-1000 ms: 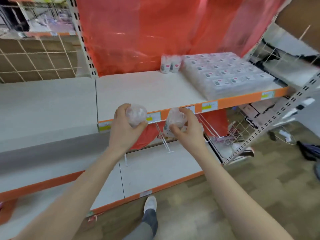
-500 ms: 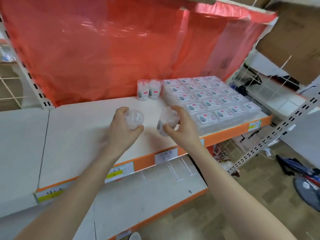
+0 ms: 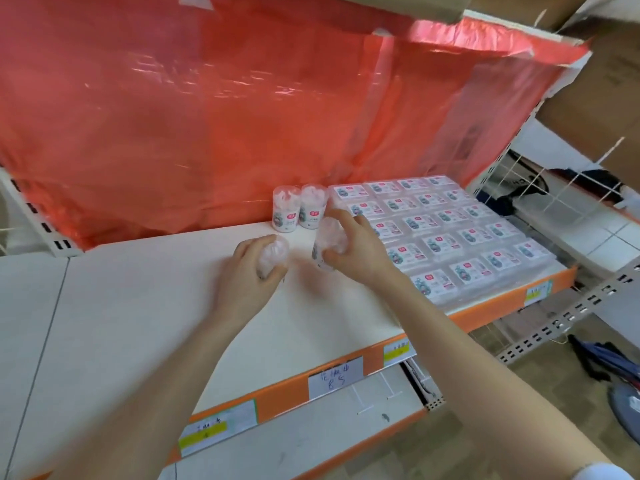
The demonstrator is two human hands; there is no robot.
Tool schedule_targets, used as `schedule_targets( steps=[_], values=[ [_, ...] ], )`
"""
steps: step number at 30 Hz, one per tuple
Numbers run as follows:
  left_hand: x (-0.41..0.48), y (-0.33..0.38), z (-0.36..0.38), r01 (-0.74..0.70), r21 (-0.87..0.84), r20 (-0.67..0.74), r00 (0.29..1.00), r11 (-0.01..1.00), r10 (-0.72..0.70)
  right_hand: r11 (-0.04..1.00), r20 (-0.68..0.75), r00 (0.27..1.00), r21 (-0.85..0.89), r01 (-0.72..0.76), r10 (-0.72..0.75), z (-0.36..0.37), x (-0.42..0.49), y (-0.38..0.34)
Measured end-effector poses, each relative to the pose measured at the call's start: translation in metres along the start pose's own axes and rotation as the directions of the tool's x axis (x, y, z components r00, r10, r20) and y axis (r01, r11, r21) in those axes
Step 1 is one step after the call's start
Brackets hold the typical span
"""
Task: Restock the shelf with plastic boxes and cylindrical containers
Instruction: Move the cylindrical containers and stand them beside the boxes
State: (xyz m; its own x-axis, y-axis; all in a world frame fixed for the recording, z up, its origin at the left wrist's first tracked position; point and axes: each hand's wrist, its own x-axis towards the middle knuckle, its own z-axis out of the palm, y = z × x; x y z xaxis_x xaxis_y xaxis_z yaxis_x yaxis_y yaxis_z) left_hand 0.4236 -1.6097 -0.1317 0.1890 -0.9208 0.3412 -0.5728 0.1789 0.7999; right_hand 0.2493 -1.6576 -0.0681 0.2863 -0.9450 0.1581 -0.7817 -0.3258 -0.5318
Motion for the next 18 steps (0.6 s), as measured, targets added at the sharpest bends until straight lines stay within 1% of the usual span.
schedule_targets(
  steps=[6, 11, 15, 18],
  values=[
    [-0.002, -0.011, 0.004, -0.009, -0.040, 0.000, 1.000, 0.999, 0.009, 1.000, 0.083, 0.996, -0.015, 0.019, -0.017, -0.007, 0.027, 0.001],
    [-0.002, -0.015, 0.007, 0.004, -0.062, -0.020, 1.000, 0.998, -0.006, 0.978, 0.151, 0.985, -0.178, 0.111, -0.084, -0.003, 0.049, 0.003],
    [0.000, -0.014, 0.004, -0.016, -0.006, -0.014, 1.000, 1.000, 0.016, 0.966, 0.159, 0.982, -0.222, 0.132, -0.098, 0.009, 0.058, 0.006],
    [0.003, -0.010, 0.006, -0.033, 0.100, -0.048, 0.998, 0.994, 0.038, 0.964, 0.143, 0.985, -0.232, 0.131, -0.099, 0.015, 0.061, 0.010]
  ],
)
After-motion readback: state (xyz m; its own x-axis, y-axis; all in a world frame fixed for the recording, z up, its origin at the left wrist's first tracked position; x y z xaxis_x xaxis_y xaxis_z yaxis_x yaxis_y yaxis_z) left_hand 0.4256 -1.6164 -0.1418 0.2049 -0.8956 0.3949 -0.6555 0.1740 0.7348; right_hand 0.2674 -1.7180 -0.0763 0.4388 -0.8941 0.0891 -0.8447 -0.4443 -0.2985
